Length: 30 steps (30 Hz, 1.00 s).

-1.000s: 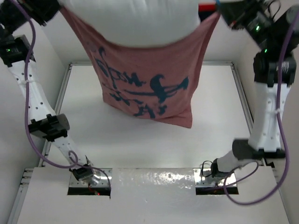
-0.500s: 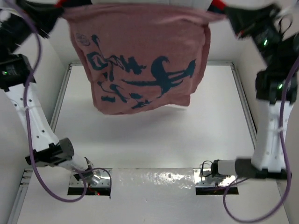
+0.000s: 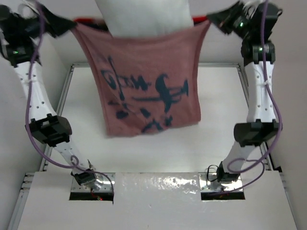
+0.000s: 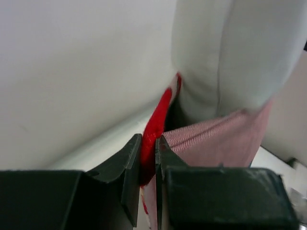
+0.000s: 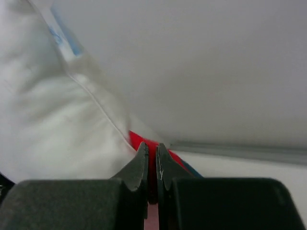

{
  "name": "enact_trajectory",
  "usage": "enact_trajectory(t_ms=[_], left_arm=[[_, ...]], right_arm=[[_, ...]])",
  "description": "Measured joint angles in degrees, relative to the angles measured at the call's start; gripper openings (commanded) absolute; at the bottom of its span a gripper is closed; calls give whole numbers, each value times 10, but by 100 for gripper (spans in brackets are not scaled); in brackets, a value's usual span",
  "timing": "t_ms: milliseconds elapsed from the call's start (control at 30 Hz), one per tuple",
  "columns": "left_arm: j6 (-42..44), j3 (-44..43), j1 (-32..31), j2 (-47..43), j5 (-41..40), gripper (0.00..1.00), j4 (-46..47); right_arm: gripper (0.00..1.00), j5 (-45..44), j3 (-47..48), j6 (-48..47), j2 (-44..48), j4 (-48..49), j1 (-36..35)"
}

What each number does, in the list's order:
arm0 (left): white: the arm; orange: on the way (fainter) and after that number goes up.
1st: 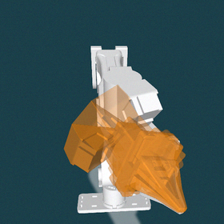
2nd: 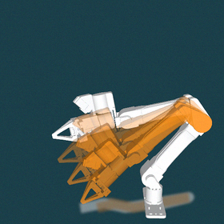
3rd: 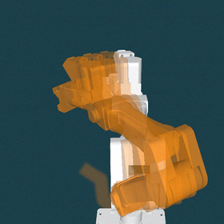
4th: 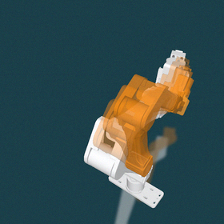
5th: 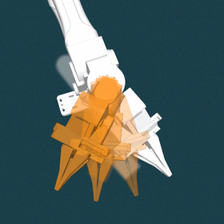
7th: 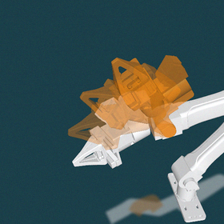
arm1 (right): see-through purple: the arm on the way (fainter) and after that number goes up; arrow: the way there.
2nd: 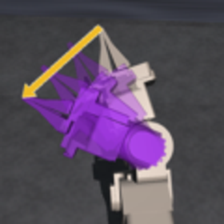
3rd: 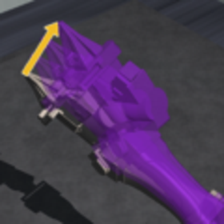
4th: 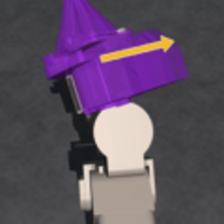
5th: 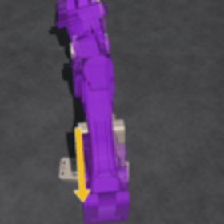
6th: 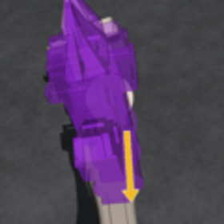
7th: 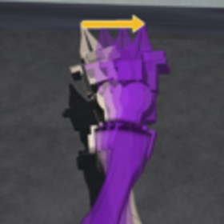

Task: Put the pillow into the pillowcase

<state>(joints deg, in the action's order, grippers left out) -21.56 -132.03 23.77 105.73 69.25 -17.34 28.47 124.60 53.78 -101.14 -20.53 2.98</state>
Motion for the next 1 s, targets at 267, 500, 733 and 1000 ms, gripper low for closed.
enact_trajectory(t_ms=[267, 500, 733, 1000], left_arm=[[-181, -44, 83, -162, -17, 0, 334], [-222, -70, 93, -130, -28, 0, 405], [-228, -86, 74, -49, 0, 0, 358], [-204, -105, 75, -45, -52, 0, 314]], right_arm=[[0, -37, -5, 41, 204, 165, 31], [0, -63, 81, 87, 164, 273, 62], [0, 19, 63, 94, 70, 185, 29], [0, 45, 11, 84, 67, 129, 8]])
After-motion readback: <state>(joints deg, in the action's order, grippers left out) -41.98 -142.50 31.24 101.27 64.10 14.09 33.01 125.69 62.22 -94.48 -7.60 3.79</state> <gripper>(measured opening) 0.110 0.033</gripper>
